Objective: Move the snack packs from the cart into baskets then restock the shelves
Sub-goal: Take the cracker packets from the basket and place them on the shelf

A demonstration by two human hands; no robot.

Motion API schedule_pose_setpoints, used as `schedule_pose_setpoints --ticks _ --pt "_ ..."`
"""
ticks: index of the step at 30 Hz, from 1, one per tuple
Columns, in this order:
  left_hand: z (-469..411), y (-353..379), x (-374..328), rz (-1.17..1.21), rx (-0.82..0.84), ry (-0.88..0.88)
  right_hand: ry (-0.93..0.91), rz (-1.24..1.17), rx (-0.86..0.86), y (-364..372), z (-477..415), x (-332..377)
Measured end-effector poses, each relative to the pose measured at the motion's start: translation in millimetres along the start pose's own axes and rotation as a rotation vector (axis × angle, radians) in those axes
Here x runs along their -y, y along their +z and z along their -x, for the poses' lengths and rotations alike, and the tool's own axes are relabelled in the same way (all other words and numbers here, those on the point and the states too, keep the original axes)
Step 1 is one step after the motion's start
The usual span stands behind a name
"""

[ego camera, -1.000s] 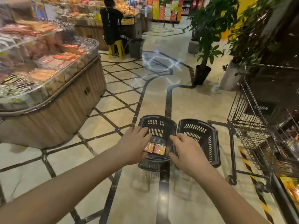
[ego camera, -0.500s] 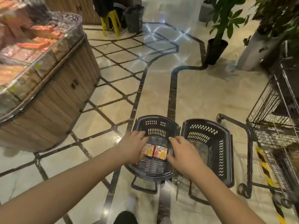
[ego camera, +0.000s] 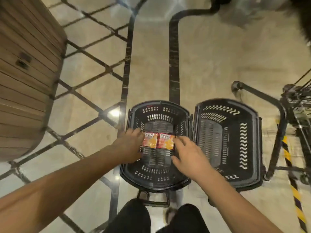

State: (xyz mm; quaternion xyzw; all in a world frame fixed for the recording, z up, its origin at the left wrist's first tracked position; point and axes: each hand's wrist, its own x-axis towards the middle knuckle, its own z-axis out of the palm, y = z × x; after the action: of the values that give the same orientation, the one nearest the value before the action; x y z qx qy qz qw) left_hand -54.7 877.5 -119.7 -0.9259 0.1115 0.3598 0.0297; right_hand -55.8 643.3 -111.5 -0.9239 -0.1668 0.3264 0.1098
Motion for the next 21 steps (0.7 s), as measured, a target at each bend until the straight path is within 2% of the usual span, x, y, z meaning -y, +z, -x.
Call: schedule_pose_setpoints --ticks 15,21 --pt "-222.8 180.5 19.1 0.187 0.104 -0.071 0.206 -0.140 0.213 170.8 -197.6 -68.8" --pt "-278.4 251.7 15.7 0.278 0.172 -0.122 0.192 -0.080 0.282 231.0 -247.9 -78.9"
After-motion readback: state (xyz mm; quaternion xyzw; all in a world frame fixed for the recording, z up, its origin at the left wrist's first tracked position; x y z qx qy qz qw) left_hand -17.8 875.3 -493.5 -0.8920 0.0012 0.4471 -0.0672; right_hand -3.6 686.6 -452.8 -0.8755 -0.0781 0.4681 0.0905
